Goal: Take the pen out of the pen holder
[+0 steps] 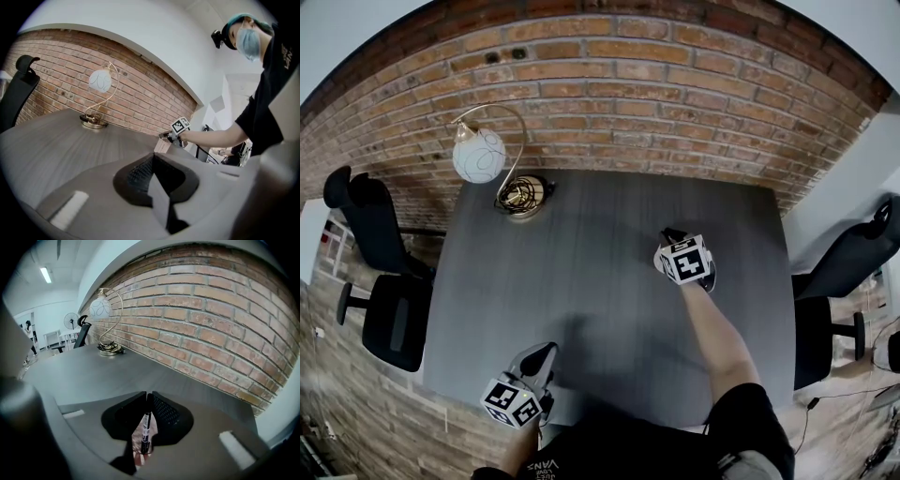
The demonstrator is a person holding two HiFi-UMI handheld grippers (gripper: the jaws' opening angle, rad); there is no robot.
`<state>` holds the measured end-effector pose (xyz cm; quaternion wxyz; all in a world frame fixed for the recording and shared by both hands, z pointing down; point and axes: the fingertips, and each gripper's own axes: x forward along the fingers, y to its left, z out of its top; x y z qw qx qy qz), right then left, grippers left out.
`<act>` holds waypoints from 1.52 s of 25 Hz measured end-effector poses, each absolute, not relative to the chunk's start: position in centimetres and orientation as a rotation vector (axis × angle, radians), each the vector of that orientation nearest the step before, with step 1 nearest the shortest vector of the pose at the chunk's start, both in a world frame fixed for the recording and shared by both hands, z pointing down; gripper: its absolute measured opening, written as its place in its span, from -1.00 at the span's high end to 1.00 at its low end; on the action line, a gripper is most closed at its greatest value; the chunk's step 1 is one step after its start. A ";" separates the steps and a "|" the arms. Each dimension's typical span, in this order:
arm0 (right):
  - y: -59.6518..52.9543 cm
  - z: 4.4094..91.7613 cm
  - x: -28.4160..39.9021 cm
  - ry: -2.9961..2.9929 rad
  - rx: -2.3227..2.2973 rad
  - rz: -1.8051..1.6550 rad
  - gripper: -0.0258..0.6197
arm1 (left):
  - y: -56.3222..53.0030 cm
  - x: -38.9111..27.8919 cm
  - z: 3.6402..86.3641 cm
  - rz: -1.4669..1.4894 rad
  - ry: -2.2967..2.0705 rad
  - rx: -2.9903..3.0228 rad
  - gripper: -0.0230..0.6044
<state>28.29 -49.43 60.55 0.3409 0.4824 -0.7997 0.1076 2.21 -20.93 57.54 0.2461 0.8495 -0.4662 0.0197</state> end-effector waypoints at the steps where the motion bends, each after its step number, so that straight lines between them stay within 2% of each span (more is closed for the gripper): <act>1: -49.5 60.5 28.3 -2.083 1.261 0.275 0.80 | -20.9 2.1 57.5 0.051 -1.273 2.317 0.76; 19: -47.8 54.5 28.6 -2.182 1.452 0.220 0.82 | -19.8 0.7 55.6 0.037 -1.233 2.394 0.76; 38: -40.3 46.5 29.0 -2.273 1.817 0.238 0.82 | -19.5 -3.0 52.6 0.032 -1.044 2.537 0.76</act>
